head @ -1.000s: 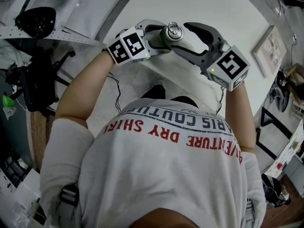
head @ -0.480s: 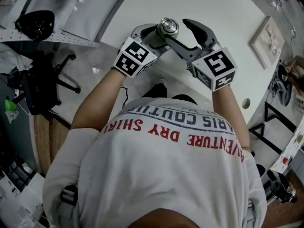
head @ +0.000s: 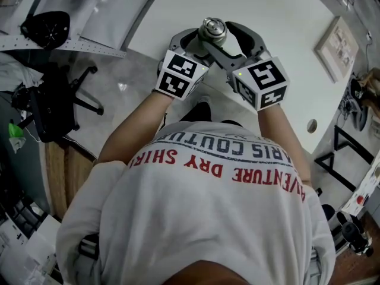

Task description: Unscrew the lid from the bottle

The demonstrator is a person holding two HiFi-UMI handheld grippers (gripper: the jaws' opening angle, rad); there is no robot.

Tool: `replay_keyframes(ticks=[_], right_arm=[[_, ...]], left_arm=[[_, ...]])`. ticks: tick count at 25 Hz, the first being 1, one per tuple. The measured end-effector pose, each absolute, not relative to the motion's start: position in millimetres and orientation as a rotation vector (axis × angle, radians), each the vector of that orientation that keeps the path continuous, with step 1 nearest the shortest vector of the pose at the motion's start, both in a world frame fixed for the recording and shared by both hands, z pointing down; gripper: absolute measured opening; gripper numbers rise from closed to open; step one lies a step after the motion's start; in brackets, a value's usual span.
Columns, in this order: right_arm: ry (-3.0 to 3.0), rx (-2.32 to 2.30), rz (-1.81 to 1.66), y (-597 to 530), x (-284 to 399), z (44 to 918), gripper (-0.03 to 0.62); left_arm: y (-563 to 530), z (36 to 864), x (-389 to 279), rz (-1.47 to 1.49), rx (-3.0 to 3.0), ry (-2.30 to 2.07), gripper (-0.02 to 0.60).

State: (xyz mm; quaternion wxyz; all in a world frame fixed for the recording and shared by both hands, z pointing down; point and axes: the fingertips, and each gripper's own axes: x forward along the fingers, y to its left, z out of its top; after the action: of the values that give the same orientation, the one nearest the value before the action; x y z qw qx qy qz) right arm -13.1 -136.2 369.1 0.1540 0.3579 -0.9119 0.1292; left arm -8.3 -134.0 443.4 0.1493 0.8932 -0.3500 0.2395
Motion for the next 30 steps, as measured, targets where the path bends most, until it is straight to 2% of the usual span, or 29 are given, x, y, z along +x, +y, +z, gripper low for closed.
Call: replay_keyframes(ticks=[6, 18, 30], right_arm=[[-2.608, 1.059, 0.35, -138.7, -13.2, 367.0, 0.236], [-2.609, 0.935, 0.284, -138.4, -13.7, 367.4, 0.234], [-2.636, 0.648, 0.218, -141.2, -13.8, 368.4, 0.235]], left_arm=[[-132.8, 442.8, -8.6, 0.68, 2.551, -1.011, 0.344], [-134.0, 442.6, -9.0, 0.685, 2.613, -0.929, 0.344], [-137.1, 444.0, -8.8, 0.786, 2.766, -0.563, 0.344]])
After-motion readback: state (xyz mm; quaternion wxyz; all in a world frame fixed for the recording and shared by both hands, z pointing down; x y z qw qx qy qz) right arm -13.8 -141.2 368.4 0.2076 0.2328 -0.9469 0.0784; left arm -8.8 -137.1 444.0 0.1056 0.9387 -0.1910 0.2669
